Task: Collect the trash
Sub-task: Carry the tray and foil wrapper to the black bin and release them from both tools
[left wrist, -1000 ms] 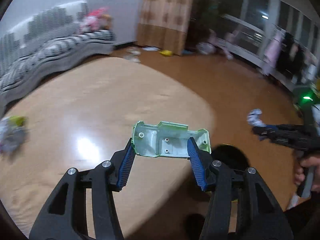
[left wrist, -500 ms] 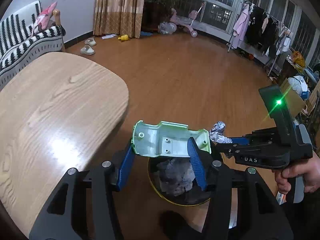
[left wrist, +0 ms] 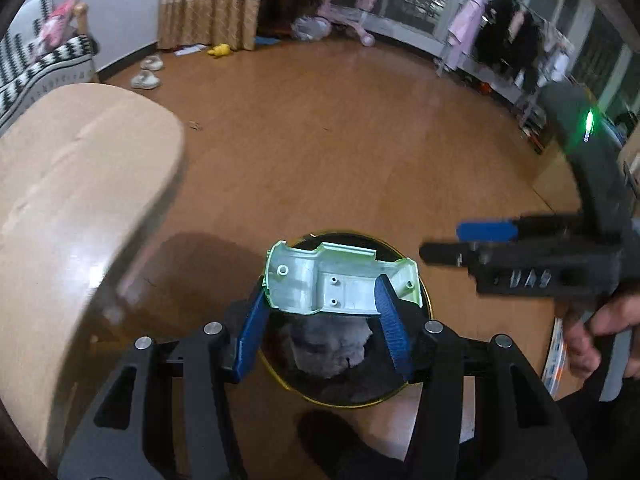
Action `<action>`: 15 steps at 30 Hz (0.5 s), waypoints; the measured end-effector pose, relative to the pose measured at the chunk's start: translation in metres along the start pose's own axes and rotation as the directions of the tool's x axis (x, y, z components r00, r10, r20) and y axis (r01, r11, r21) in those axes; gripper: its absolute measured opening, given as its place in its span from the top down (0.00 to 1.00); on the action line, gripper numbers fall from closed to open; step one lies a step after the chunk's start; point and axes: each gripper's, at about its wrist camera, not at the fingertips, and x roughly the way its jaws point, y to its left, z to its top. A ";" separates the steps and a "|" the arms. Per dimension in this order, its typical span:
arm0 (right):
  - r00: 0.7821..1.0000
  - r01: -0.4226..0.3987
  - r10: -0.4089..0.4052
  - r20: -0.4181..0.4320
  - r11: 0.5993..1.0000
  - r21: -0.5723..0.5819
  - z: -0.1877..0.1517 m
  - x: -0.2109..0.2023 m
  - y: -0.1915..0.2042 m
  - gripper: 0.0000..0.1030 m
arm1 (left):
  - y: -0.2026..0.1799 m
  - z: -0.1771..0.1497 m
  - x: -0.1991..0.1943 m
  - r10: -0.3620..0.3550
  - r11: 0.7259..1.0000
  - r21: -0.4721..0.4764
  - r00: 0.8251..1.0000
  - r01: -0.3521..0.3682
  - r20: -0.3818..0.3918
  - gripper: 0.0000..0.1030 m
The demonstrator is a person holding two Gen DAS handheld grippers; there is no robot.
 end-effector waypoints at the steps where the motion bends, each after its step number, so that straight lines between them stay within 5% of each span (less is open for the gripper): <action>1: 1.000 0.003 -0.003 0.011 1.000 0.009 0.001 -0.003 -0.001 0.42 | -0.004 -0.001 0.006 -0.005 1.000 0.016 1.000 0.005 -0.013 0.50; 10: 0.999 0.017 -0.021 0.051 0.998 0.066 0.006 -0.018 -0.021 0.35 | -0.020 -0.005 0.041 -0.080 0.996 0.044 0.994 0.083 -0.073 0.48; 11: 0.998 0.021 -0.026 0.061 0.997 0.074 0.007 -0.022 -0.022 0.34 | -0.023 -0.005 0.043 -0.088 0.995 0.045 0.993 0.092 -0.076 0.44; 13: 0.997 0.019 -0.026 0.076 0.996 0.087 0.007 -0.029 -0.026 0.34 | -0.027 -0.006 0.047 -0.094 0.994 0.055 0.993 0.099 -0.076 0.21; 15: 0.996 0.012 -0.021 0.090 0.996 0.093 0.009 -0.034 -0.027 0.34 | -0.032 -0.007 0.045 -0.096 0.993 0.069 0.994 0.100 -0.055 0.19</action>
